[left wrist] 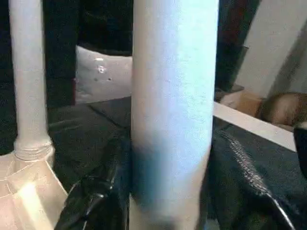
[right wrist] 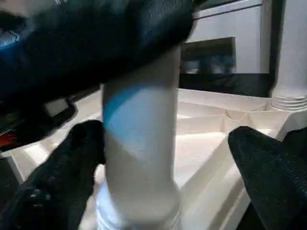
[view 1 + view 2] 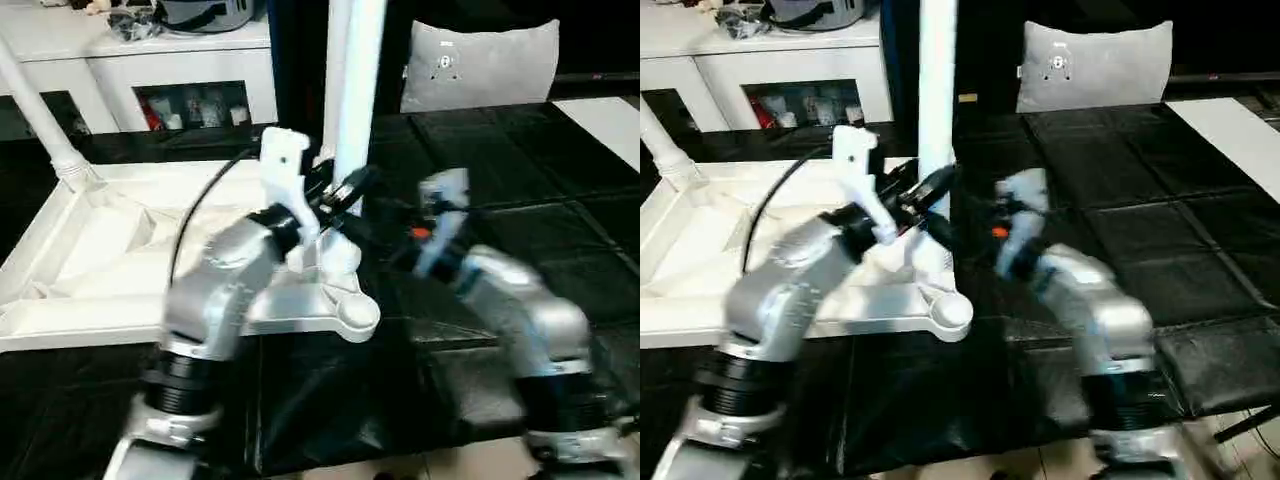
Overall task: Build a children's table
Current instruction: Pick table leg
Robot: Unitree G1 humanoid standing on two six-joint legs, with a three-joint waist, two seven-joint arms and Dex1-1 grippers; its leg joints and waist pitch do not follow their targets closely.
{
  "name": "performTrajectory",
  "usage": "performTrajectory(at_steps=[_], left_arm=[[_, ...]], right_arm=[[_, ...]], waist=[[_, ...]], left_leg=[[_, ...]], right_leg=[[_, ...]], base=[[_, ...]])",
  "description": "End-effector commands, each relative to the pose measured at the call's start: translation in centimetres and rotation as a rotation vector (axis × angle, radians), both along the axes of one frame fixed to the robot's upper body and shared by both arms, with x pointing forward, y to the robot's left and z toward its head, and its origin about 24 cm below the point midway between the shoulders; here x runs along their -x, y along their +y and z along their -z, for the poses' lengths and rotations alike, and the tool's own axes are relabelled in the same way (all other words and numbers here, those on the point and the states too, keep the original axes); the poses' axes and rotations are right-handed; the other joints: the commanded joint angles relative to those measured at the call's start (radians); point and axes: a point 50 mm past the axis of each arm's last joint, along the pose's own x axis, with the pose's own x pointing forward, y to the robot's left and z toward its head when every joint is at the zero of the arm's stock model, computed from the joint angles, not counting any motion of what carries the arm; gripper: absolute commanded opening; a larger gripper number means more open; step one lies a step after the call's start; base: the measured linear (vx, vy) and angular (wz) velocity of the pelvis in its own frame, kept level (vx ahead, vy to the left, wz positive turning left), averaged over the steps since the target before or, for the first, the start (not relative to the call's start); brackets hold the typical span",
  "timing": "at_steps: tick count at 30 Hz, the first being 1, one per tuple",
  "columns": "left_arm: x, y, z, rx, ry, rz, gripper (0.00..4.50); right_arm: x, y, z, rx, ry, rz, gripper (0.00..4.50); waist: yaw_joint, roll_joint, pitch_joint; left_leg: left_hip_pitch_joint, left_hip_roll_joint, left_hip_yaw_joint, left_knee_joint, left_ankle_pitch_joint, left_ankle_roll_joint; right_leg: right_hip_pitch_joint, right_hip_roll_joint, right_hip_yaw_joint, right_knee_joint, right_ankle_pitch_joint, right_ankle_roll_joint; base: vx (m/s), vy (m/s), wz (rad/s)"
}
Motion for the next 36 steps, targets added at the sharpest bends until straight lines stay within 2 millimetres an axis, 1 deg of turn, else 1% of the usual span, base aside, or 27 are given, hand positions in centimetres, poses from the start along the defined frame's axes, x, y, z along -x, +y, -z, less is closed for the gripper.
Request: performTrajectory(at_steps=[1,2,6,7,8,10,11,12,13,14,16,17,18,20,21,22,23,24,28,30,31,32,33,34,35,36], left_arm=[[0.0,-0.2,-0.8,-0.002,-0.051,-0.054,1.90],[-0.1,-0.1,-0.8,-0.004,-0.054,-0.064,1.90],[-0.3,0.1,-0.8,-0.007,-0.053,-0.087,1.90],[-0.3,0.1,-0.8,-0.007,-0.053,-0.089,1.90],[-0.3,0.1,-0.8,-0.007,-0.052,-0.095,1.90],[-0.4,0.1,-0.8,-0.012,-0.054,-0.102,1.90],[-0.4,0.1,-0.8,-0.023,-0.061,-0.104,1.90],[-0.4,0.1,-0.8,-0.030,-0.068,-0.109,1.90],[-0.5,0.1,-0.8,-0.034,-0.074,-0.114,1.90],[-0.5,0.1,-0.8,-0.034,-0.074,-0.114,1.90],[-0.5,0.1,-0.8,-0.039,-0.079,-0.119,1.90],[-0.6,0.1,-0.8,-0.043,-0.081,-0.120,1.90],[-0.6,0.0,-0.8,-0.047,-0.083,-0.120,1.90],[-0.6,0.0,-0.7,-0.053,-0.083,-0.125,1.90],[-0.7,0.1,-0.5,-0.060,-0.080,-0.141,1.90],[-0.7,0.2,-0.4,-0.059,-0.077,-0.149,1.90],[-0.8,0.2,-0.4,-0.057,-0.076,-0.151,1.90],[-0.8,0.3,-0.4,-0.044,-0.070,-0.154,1.90],[-0.9,0.5,-0.4,-0.043,-0.067,-0.164,1.90],[-1.0,0.7,-0.3,-0.048,-0.065,-0.180,1.90],[-1.1,0.8,-0.2,-0.057,-0.060,-0.186,1.90],[-1.1,0.8,-0.2,-0.057,-0.060,-0.186,2.25],[-1.1,0.9,0.0,-0.071,-0.051,-0.184,2.46],[-1.1,0.9,0.0,-0.071,-0.051,-0.184,2.46],[-1.1,0.9,0.2,-0.077,-0.045,-0.175,2.60],[-1.1,0.9,0.2,-0.071,-0.038,-0.172,2.60]], right_arm=[[-0.6,0.8,0.0,0.017,0.002,0.062,3.95],[-0.6,1.1,0.1,0.016,0.003,0.061,3.81],[-0.8,1.5,0.2,0.020,0.009,0.068,3.52],[-0.8,1.6,0.2,0.020,0.010,0.069,3.32],[-0.9,1.7,0.2,0.021,0.012,0.071,3.32],[-1.0,1.7,0.3,0.044,0.017,0.081,3.12],[-1.0,1.7,0.5,0.059,0.024,0.094,3.12],[-1.1,1.8,0.5,0.060,0.022,0.103,2.98],[-1.2,1.8,0.4,0.065,0.014,0.109,2.86],[-1.2,1.8,0.4,0.065,0.014,0.109,2.80],[-1.2,1.9,0.2,0.063,-0.001,0.103,2.74],[-1.2,2.1,0.1,0.052,-0.002,0.091,2.65],[-1.1,2.2,0.1,0.043,-0.001,0.083,2.40],[-1.1,2.3,0.0,0.034,-0.004,0.084,2.31],[-1.1,2.3,0.1,0.021,0.001,0.085,2.31],[-1.1,2.3,0.1,0.017,0.001,0.087,2.18],[-1.1,2.3,0.1,0.014,0.001,0.089,2.18],[-1.1,2.3,0.1,0.010,0.004,0.088,2.02],[-1.0,2.4,0.2,0.013,0.002,0.079,1.97],[-0.9,2.3,0.3,0.014,0.005,0.063,1.96],[-0.9,2.3,0.3,0.017,0.004,0.059,1.95],[-0.9,2.3,0.3,0.017,0.004,0.059,1.95],[-0.9,2.3,0.4,0.024,0.000,0.055,1.95],[-0.9,2.3,0.4,0.024,0.000,0.055,1.95],[-0.9,2.2,0.4,0.029,-0.003,0.054,1.95],[-0.9,2.2,0.4,0.036,-0.011,0.043,1.95]], waist=[[-0.003,-0.019,-0.083],[-0.008,-0.016,-0.081],[-0.009,-0.016,-0.081],[-0.011,-0.016,-0.081],[-0.012,-0.014,-0.082],[-0.013,-0.014,-0.082],[-0.014,-0.012,-0.082],[-0.015,-0.013,-0.081],[-0.016,-0.010,-0.081],[-0.017,-0.011,-0.082],[-0.017,-0.009,-0.082],[-0.017,-0.004,-0.081],[-0.017,-0.007,-0.082],[-0.017,-0.007,-0.083],[-0.017,-0.004,-0.082],[-0.019,-0.005,-0.082],[-0.019,-0.005,-0.083],[-0.018,-0.006,-0.084],[-0.017,-0.006,-0.083],[-0.016,-0.008,-0.083],[-0.016,-0.008,-0.083],[-0.016,-0.008,-0.083],[-0.016,-0.007,-0.083],[-0.016,-0.007,-0.083],[-0.016,-0.007,-0.083],[-0.017,-0.008,-0.084]], left_leg=[[-0.016,0.005,0.019,-0.066,-0.005,0.051],[-0.013,0.007,0.019,-0.067,-0.027,0.052],[-0.015,0.005,0.018,-0.067,-0.028,0.052],[-0.016,0.004,0.018,-0.067,-0.030,0.054],[-0.015,0.005,0.017,-0.066,-0.026,0.054],[-0.016,0.006,0.016,-0.066,-0.021,0.055],[-0.016,0.006,0.016,-0.066,-0.018,0.054],[-0.016,0.005,0.016,-0.067,-0.016,0.054],[-0.016,0.006,0.016,-0.066,-0.017,0.053],[-0.015,0.005,0.016,-0.066,-0.019,0.053],[-0.015,0.005,0.016,-0.066,-0.026,0.054],[-0.014,0.006,0.015,-0.067,-0.031,0.054],[-0.014,0.006,0.015,-0.067,-0.032,0.055],[-0.015,0.006,0.015,-0.066,-0.028,0.055],[-0.014,0.006,0.015,-0.066,-0.026,0.056],[-0.014,0.007,0.015,-0.067,-0.028,0.057],[-0.013,0.008,0.014,-0.066,-0.027,0.056],[-0.014,0.009,0.014,-0.066,-0.020,0.057],[-0.014,0.008,0.015,-0.066,-0.017,0.059],[-0.014,0.008,0.016,-0.065,-0.018,0.059],[-0.015,0.007,0.016,-0.066,-0.017,0.060],[-0.014,0.007,0.016,-0.065,-0.016,0.060],[-0.015,0.008,0.015,-0.065,-0.015,0.061],[-0.014,0.009,0.015,-0.066,-0.017,0.060],[-0.014,0.008,0.015,-0.066,-0.018,0.060],[-0.013,0.009,0.015,-0.066,-0.021,0.060]], right_leg=[[0.075,-0.060,0.060,-0.072,-0.369,0.029],[0.074,-0.059,0.060,-0.075,-0.379,0.033],[0.076,-0.059,0.061,-0.073,-0.370,0.047],[0.076,-0.058,0.061,-0.073,-0.366,0.046],[0.076,-0.059,0.062,-0.071,-0.358,0.043],[0.076,-0.059,0.062,-0.070,-0.351,0.039],[0.076,-0.058,0.063,-0.068,-0.344,0.036],[0.076,-0.059,0.063,-0.069,-0.344,0.035],[0.076,-0.059,0.063,-0.068,-0.343,0.033],[0.076,-0.060,0.063,-0.069,-0.341,0.032],[0.076,-0.059,0.063,-0.069,-0.341,0.031],[0.076,-0.059,0.063,-0.069,-0.343,0.028],[0.077,-0.059,0.063,-0.069,-0.337,0.027],[0.078,-0.060,0.064,-0.067,-0.331,0.024],[0.076,-0.059,0.064,-0.066,-0.325,0.020],[0.076,-0.058,0.064,-0.068,-0.326,0.019],[0.077,-0.060,0.064,-0.066,-0.321,0.015],[0.077,-0.060,0.066,-0.063,-0.308,0.007],[0.078,-0.061,0.066,-0.062,-0.308,0.002],[0.078,-0.061,0.067,-0.063,-0.312,0.004],[0.078,-0.061,0.066,-0.063,-0.315,0.005],[0.078,-0.061,0.066,-0.063,-0.315,0.006],[0.078,-0.060,0.067,-0.063,-0.314,0.005],[0.077,-0.061,0.066,-0.063,-0.316,0.005],[0.077,-0.061,0.066,-0.064,-0.317,0.005],[0.077,-0.061,0.066,-0.063,-0.318,0.005]], base=[[0.000,0.000,0.00],[0.000,0.000,0.00],[0.000,0.000,0.00],[0.000,0.000,0.00],[0.000,0.000,0.00],[0.000,0.000,0.00],[0.000,0.000,0.00],[0.000,0.000,0.00],[0.000,0.000,0.00],[0.000,0.000,0.00],[0.000,0.000,0.00],[0.000,0.000,0.00],[0.000,0.000,0.00],[0.000,0.000,0.00],[0.000,0.000,0.00],[0.000,0.000,0.00],[0.000,0.000,0.00],[0.000,0.000,0.00],[0.000,0.000,0.00],[0.000,0.000,0.00],[0.000,0.000,0.00],[0.000,0.000,0.00],[0.000,0.000,0.00],[0.000,0.000,0.00],[0.000,0.000,0.00],[0.000,0.000,0.00]])
